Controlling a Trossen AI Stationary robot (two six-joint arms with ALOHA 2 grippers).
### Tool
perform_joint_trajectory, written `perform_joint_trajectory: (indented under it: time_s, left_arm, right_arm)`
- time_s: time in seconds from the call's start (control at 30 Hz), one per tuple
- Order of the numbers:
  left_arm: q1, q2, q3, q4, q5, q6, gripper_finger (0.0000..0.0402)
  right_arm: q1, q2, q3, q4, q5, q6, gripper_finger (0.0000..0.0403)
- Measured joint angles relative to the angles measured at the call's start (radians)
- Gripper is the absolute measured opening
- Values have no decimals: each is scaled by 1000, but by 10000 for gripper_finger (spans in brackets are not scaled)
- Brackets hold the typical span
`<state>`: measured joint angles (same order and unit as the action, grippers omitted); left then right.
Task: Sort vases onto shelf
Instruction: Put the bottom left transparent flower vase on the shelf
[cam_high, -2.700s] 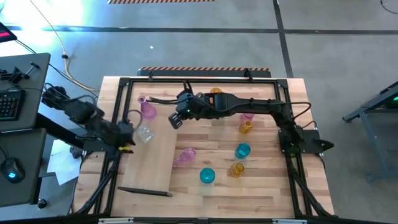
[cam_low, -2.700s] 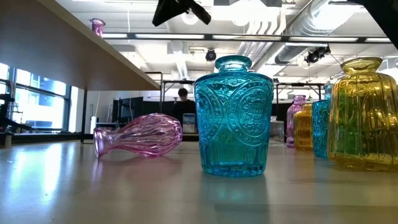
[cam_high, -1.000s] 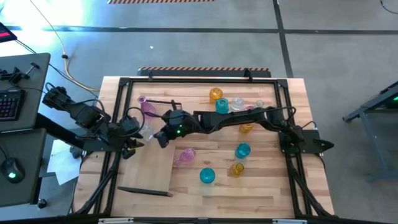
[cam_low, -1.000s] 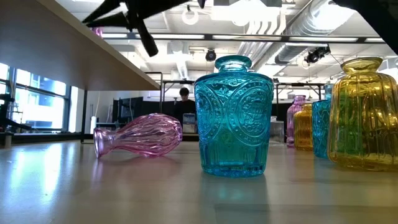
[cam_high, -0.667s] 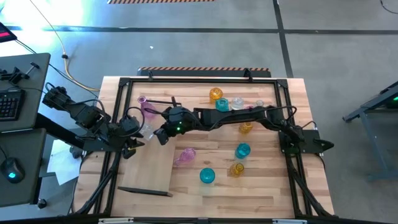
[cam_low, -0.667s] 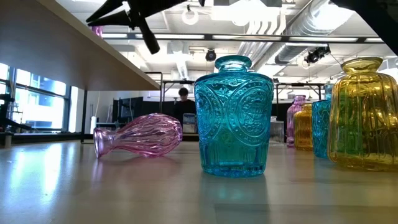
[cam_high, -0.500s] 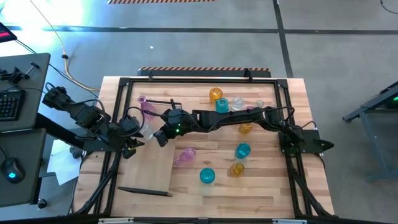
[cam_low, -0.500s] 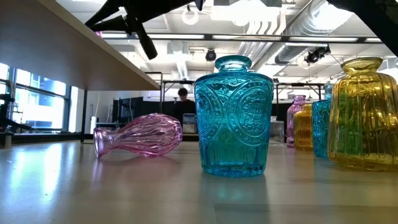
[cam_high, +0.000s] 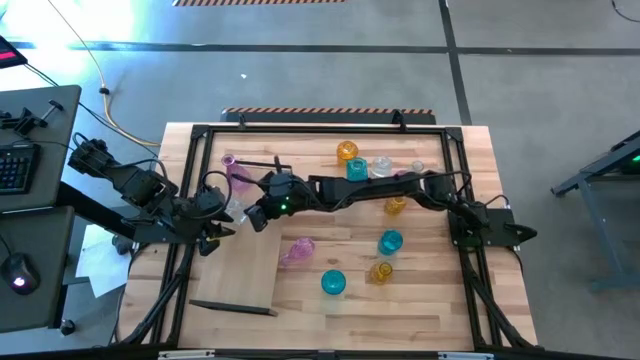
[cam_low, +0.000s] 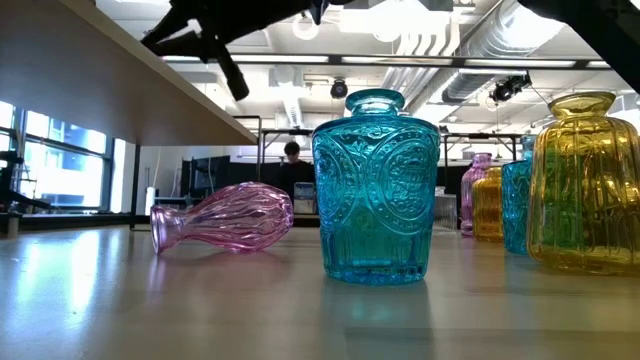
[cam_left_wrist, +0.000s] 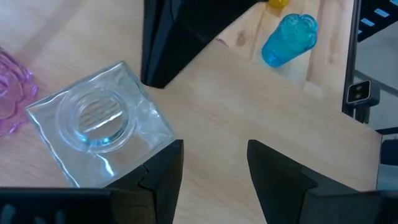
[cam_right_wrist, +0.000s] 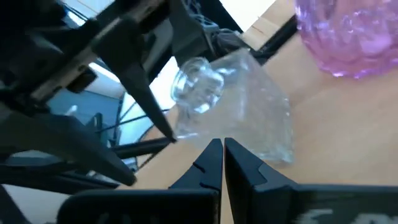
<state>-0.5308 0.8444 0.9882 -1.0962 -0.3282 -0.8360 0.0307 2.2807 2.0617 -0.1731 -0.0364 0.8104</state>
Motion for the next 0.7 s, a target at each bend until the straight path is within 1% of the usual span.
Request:
perform_joint_trajectory:
  time_s: [0.2,0.4,0.7]
  left_arm:
    - [0,0,0,-1,-2,0,170]
    - [0,0,0,-1,-2,0,170]
    - [0,0,0,-1,-1,0,170]
  right_arm:
    - [-7,8,0,-1,3,-3,0]
    - [-20,9,0,10,33,-19,0]
    - [-31,8,0,21,28,-25,0]
